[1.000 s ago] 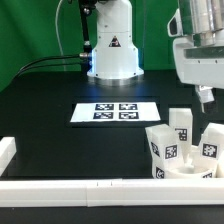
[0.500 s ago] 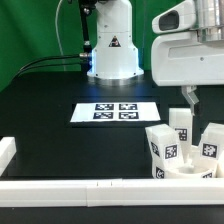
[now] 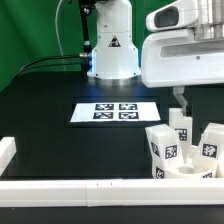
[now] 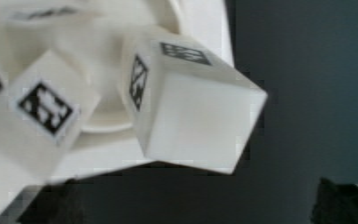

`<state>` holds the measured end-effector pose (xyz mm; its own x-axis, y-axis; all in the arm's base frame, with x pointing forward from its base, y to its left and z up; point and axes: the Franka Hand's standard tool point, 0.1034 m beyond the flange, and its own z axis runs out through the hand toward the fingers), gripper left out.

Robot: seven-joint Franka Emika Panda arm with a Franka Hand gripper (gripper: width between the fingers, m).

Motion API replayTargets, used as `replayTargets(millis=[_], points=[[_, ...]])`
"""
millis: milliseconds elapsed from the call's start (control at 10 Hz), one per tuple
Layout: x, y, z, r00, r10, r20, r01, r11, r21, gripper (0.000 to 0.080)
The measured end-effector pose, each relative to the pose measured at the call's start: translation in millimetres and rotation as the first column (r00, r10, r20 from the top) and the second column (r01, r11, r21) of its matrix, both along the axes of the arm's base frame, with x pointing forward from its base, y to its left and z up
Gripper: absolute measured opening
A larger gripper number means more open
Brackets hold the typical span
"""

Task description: Assemble stool

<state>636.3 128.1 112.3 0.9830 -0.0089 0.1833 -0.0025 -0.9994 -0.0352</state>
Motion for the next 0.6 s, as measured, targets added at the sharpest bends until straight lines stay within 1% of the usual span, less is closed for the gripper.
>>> replayTargets(millis=[100,200,300,400,600], points=[[-1.5,7.6,-4.6,0.985,0.166,-0.045,-0.167,0.986,-0.025,0.0649],[-2.6,12.3,-8.3,0.958,0.274,-0.081,-0.277,0.960,-0.027,0.0649],[-0.3,20.4,-3.9,0.943,0.332,-0.021,-0.333,0.941,-0.059,0.0649],[-4.6,18.9,-5.2,0.916,0.399,-0.027,-0.400,0.913,-0.080,0.0649],[-3.1,12.8,-6.0,0.869,0.494,-0.041,-0.495,0.861,-0.114,0.0649]])
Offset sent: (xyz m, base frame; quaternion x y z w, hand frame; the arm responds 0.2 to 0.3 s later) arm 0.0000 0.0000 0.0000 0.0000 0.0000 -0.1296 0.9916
